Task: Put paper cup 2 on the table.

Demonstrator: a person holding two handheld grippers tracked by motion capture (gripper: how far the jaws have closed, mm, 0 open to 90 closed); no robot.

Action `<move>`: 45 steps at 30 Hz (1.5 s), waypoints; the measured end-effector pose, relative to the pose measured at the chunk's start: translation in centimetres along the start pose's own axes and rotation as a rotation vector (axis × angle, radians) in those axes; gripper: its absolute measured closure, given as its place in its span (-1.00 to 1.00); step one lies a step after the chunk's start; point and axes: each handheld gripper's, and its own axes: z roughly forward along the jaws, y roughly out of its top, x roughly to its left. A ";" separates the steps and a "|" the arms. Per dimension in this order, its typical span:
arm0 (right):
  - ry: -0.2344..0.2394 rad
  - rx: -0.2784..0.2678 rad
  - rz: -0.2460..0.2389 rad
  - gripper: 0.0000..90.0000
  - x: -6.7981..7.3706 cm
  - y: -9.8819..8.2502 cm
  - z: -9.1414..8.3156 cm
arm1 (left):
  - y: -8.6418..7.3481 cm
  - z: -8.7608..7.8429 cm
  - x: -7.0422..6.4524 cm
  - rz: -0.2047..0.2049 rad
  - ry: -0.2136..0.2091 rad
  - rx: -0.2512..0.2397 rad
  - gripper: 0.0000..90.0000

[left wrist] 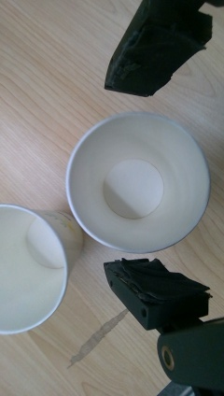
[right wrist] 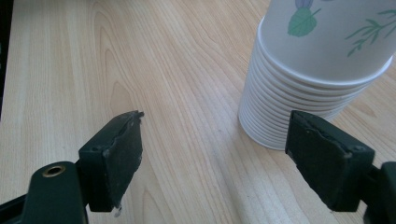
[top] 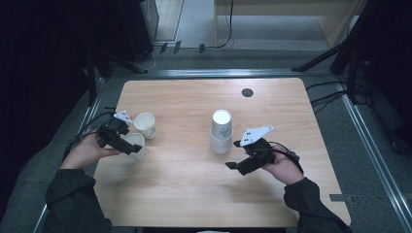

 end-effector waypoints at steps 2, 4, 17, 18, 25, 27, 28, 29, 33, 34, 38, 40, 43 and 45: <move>0.001 0.000 0.000 -0.58 0.0 0.0 0.0 | 0.1 -0.7 -0.1 -0.009 -0.007 -0.036 -0.73; 0.000 0.000 -0.001 -0.58 0.0 0.0 0.0 | 0.3 -1.3 -0.2 -0.018 -0.014 -0.060 -0.72; -0.006 0.001 -0.004 -0.58 0.0 0.0 -0.2 | 2.1 -2.9 -1.7 -0.031 -0.058 -0.152 -0.71; -0.006 0.001 -0.005 -0.58 0.0 0.0 -0.2 | 2.2 -2.8 -1.8 -0.026 -0.048 -0.149 -0.71; -0.006 0.003 -0.011 -0.58 0.0 -0.1 -0.3 | 3.4 -1.8 -2.7 -0.013 -0.078 -0.170 -0.71; -0.008 0.003 -0.012 -0.58 -0.1 -0.1 -0.4 | 3.7 -1.4 -3.1 -0.012 -0.083 -0.174 -0.71; -0.008 0.004 -0.011 -0.58 0.0 -0.1 -0.4 | 3.8 -1.3 -3.2 -0.010 -0.086 -0.175 -0.71; -0.008 0.006 -0.012 -0.58 0.0 -0.1 -0.4 | 4.0 -1.1 -3.4 -0.006 -0.094 -0.178 -0.71; -0.009 0.012 -0.014 -0.58 0.0 -0.1 -0.3 | 4.6 -0.3 -4.1 0.004 -0.097 -0.187 -0.71; -0.011 0.013 -0.015 -0.58 0.0 -0.1 -0.3 | 4.7 -0.1 -4.4 0.003 -0.090 -0.189 -0.71; -0.013 0.014 -0.018 -0.58 0.1 -0.1 -0.4 | 5.2 0.3 -5.1 0.001 -0.117 -0.226 -0.71; -0.015 0.013 -0.014 -0.58 0.1 -0.2 -0.4 | 5.5 0.5 -5.4 -0.007 -0.166 -0.244 -0.71; -0.010 0.013 -0.016 -0.58 0.0 -0.2 -0.5 | 5.8 0.8 -6.0 -0.012 -0.203 -0.267 -0.71; -0.010 0.016 -0.014 -0.58 0.1 -0.2 -0.5 | 6.0 1.1 -6.4 -0.007 -0.203 -0.261 -0.71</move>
